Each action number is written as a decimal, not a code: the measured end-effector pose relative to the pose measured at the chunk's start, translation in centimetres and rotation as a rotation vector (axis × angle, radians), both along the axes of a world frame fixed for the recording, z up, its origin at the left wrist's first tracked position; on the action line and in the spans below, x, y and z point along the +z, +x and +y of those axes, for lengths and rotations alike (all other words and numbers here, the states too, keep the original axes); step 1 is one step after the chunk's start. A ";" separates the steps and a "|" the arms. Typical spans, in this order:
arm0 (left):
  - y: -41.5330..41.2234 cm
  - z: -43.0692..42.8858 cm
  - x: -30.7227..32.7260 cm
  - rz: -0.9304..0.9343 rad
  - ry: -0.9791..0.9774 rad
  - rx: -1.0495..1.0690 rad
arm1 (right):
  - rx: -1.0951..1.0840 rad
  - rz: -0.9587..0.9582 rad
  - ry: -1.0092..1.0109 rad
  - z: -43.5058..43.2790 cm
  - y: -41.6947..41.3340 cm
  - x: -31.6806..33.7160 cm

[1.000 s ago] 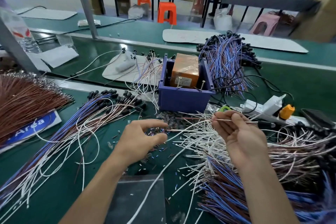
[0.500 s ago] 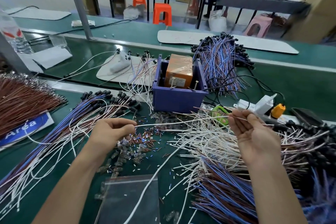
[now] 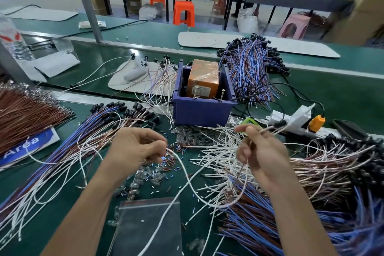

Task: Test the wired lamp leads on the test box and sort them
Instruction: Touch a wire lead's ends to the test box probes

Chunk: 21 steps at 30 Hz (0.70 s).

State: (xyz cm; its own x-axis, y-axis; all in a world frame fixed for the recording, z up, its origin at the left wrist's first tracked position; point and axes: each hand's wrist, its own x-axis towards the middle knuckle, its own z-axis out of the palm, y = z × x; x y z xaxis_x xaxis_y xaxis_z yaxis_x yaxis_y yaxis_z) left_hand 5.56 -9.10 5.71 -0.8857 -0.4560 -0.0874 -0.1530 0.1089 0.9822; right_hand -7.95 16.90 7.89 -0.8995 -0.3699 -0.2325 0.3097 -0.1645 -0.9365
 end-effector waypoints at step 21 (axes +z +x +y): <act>-2.8 4.5 0.9 0.022 -0.094 -0.019 | 0.077 0.083 0.138 -5.2 0.5 0.0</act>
State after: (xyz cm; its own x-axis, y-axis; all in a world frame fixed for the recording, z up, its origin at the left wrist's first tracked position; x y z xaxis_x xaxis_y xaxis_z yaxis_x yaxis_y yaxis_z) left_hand 2.72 -4.61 6.63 -0.8955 -0.4444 -0.0257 -0.1289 0.2037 0.9705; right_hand -7.47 11.65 7.85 -0.8878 -0.4087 -0.2116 0.2369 -0.0116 -0.9715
